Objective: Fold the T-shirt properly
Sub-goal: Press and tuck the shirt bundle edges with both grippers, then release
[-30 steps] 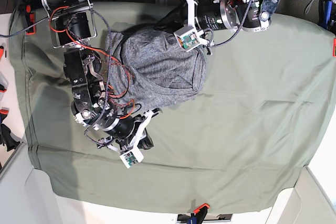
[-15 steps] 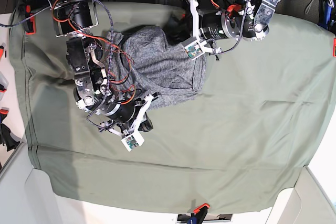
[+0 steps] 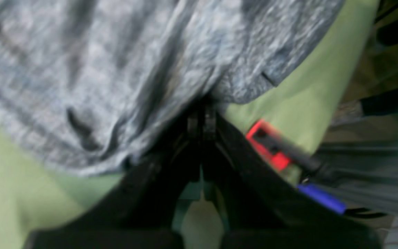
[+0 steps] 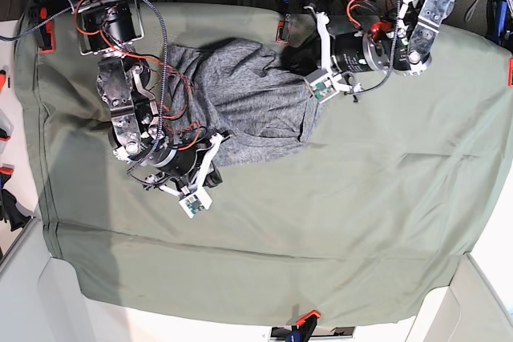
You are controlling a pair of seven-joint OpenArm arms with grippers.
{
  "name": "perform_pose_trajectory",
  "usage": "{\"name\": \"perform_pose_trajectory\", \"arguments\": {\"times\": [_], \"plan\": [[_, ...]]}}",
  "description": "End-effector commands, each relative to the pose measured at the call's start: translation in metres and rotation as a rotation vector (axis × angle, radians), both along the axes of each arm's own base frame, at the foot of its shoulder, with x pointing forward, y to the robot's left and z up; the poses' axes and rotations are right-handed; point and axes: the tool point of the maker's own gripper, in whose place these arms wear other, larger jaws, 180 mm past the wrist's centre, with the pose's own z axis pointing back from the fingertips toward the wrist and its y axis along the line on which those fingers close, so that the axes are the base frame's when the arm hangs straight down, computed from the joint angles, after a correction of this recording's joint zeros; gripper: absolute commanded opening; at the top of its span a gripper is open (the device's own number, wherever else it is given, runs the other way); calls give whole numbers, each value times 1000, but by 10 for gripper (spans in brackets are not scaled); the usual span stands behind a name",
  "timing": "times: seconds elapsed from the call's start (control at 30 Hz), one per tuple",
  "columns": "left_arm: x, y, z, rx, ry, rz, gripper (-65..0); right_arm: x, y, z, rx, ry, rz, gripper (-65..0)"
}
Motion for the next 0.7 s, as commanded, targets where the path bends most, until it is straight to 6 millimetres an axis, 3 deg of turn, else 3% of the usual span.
{"name": "perform_pose_trajectory", "arguments": {"times": [0.0, 0.4, 0.67], "plan": [[11, 17, 1, 62, -29, 18, -650, 14, 4, 22, 34, -67, 1, -650], [58, 40, 12, 86, -100, 70, -650, 13, 2, 20, 28, -64, -1, -650], [122, 69, 17, 99, -141, 162, -650, 10, 1, 15, 16, -31, -1, -650]]}}
